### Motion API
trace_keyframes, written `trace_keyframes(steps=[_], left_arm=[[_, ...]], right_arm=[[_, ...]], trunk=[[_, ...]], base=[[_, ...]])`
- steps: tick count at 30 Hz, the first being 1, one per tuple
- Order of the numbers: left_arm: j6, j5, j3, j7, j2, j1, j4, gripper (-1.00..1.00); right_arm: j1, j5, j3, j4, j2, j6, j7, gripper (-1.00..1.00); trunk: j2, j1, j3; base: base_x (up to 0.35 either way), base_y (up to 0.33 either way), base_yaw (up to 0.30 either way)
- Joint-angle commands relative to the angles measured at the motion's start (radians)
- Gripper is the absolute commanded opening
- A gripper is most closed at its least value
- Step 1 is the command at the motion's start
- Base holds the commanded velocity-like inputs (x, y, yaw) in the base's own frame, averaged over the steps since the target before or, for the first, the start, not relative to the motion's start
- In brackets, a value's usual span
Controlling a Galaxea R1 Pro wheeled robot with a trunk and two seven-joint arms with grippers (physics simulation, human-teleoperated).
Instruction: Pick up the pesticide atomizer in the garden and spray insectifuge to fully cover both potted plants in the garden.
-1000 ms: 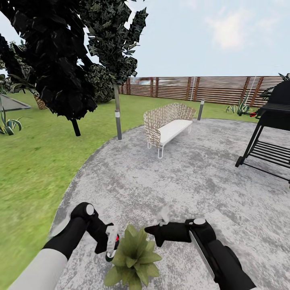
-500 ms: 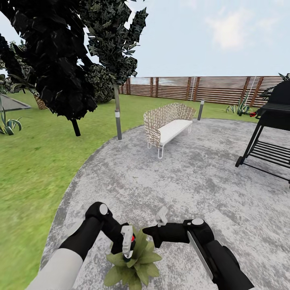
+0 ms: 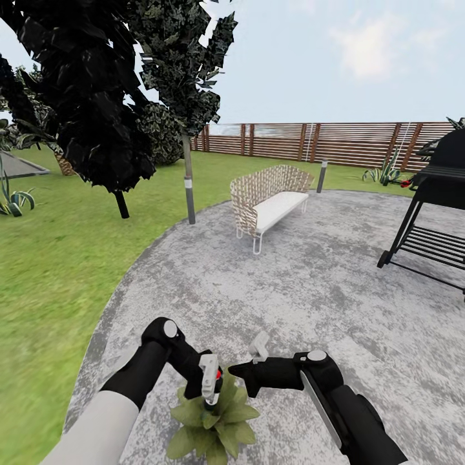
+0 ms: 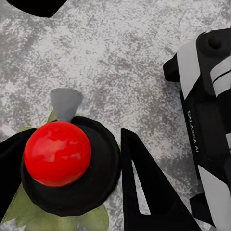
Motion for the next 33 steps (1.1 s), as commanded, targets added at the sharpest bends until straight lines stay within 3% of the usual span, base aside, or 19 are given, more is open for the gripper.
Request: trace_keyframes(steps=[1,9,29,33], left_arm=[[0.006,-0.004,0.0,-0.004,-0.002,-0.001,-0.001,-1.0],[0.006,-0.003,0.0,-0.004,-0.017,-0.003,0.0,-1.0],[0.006,-0.002,0.0,-0.004,-0.02,-0.004,0.0,-1.0],[0.006,0.001,0.0,-0.004,-0.032,-0.003,0.0,-1.0]], right_arm=[[-0.001,0.002,0.001,-0.001,-0.001,0.005,0.003,-1.0],[-0.001,0.002,0.001,-0.001,-0.001,0.005,0.003,-1.0],[-0.001,0.002,0.001,-0.001,-0.001,0.005,0.003,-1.0],[-0.001,0.002,0.001,-0.001,-0.001,0.005,0.003,-1.0]], trunk=[[-0.001,0.0,-0.001],[-0.001,0.0,-0.001],[-0.001,0.0,-0.001],[-0.001,0.0,-0.001]], base=[[0.0,0.0,0.0],[0.0,0.0,0.0],[0.0,0.0,0.0],[0.0,0.0,0.0]])
